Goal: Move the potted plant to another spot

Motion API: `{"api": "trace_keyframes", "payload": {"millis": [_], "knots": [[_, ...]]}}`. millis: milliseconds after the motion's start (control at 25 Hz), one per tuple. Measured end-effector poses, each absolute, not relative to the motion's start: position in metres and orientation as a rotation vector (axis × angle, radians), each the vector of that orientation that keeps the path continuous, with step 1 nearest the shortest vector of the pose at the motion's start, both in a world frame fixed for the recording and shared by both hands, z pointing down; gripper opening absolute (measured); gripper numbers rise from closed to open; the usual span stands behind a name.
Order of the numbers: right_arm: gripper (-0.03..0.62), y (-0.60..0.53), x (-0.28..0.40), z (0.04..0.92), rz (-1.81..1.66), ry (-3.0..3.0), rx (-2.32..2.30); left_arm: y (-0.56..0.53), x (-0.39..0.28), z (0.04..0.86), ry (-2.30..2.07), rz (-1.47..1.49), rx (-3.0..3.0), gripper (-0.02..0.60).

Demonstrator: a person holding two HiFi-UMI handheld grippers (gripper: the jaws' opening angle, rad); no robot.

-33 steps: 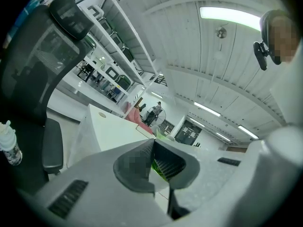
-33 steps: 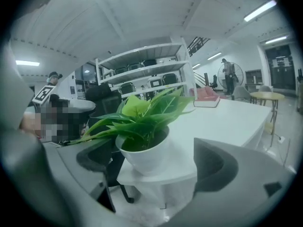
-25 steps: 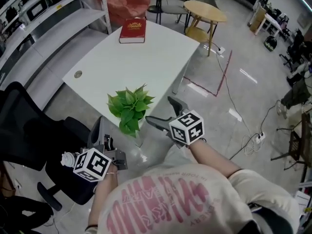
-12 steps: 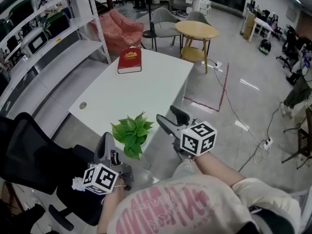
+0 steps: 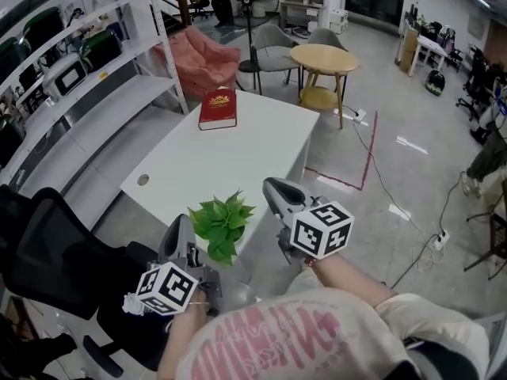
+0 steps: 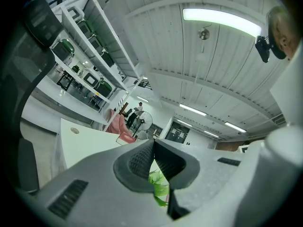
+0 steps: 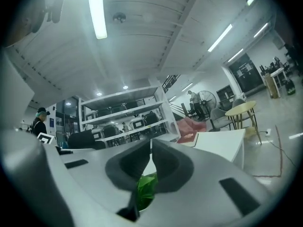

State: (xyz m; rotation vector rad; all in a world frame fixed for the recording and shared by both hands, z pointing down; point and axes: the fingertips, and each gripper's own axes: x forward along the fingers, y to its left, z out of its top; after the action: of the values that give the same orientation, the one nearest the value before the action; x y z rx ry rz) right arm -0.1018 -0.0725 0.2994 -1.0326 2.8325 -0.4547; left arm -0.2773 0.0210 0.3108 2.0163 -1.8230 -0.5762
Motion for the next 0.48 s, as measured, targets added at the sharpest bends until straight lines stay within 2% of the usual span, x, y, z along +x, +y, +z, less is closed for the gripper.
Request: {"api": "trace_keyframes", "payload": {"millis": [480], "knots": [[0.008, -0.072, -0.092, 0.312, -0.447, 2.824, -1.104, 0.028, -0.269, 0.322, -1.846, -0.529, 2.039, 0.003]]}}
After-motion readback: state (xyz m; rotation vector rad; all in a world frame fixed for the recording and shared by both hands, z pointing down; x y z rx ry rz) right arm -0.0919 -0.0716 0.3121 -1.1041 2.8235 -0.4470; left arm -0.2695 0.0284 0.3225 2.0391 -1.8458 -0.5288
